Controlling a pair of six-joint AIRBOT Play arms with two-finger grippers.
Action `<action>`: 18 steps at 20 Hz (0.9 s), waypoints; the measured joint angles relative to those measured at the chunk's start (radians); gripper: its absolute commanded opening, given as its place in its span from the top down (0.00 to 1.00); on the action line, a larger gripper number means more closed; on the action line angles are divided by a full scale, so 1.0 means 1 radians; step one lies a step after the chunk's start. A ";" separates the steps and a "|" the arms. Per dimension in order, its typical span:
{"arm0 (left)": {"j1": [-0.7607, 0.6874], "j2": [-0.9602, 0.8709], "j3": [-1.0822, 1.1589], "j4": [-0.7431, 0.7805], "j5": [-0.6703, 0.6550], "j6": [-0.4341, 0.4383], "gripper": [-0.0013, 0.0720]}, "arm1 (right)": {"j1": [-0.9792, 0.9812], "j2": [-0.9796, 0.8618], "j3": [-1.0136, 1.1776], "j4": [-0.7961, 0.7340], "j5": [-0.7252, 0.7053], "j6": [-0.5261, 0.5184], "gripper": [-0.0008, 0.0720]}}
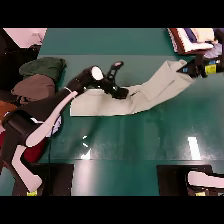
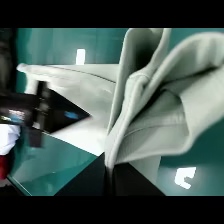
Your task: Fold the shirts.
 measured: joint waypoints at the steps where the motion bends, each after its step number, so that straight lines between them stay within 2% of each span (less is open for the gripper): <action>1: -0.016 -0.011 0.005 -0.002 0.002 0.000 0.96 | 0.029 0.004 0.033 0.004 0.001 0.012 0.97; 11: -0.078 -0.061 0.018 -0.003 -0.024 -0.023 0.96 | 0.237 0.013 0.201 0.008 -0.013 0.034 0.97; 18: 0.013 0.040 0.019 0.122 -0.104 -0.024 0.96 | 0.339 -0.020 0.212 0.010 -0.019 0.001 0.97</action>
